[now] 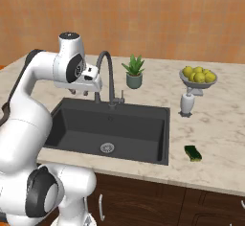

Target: Pick the pan and sponge and place them into the sink. Then turn on the water.

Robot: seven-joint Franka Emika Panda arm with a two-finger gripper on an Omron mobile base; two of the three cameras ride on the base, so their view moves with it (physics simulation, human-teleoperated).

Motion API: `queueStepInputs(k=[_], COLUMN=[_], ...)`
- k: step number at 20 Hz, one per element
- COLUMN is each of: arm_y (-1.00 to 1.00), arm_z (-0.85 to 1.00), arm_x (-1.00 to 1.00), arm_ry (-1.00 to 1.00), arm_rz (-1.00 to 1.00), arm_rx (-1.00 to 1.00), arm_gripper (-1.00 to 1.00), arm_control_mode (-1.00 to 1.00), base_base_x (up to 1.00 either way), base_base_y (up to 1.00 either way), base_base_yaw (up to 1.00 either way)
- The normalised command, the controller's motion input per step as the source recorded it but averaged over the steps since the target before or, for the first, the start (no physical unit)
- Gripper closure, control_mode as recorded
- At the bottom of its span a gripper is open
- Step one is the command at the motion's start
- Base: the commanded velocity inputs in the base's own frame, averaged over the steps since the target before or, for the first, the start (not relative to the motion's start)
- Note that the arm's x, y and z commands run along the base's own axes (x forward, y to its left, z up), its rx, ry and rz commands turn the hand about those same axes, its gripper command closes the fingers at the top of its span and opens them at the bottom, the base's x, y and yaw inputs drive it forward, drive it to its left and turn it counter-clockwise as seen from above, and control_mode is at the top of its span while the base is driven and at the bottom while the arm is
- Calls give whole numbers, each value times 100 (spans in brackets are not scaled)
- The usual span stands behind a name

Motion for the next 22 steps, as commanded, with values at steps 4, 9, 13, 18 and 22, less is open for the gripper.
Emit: queueStepInputs(k=[4,9,13,18,22], arm_y=[48,100,100,32,36], arm_z=[0,0,-9,-11,-30], arm_x=[0,2,32,13,21], arm_ry=[-4,1,15,4,0], arm_rz=[3,12,16,5,0], arm_rx=[-1,-6,0,0,-1], arm_gripper=[-100,-100,-100,-100,-100], arm_control_mode=[-100,-100,-100,-100,-100], base_base_x=[0,0,0,0,0], base_base_y=[0,0,0,0,0], base_base_yaw=[0,0,0,0,0])
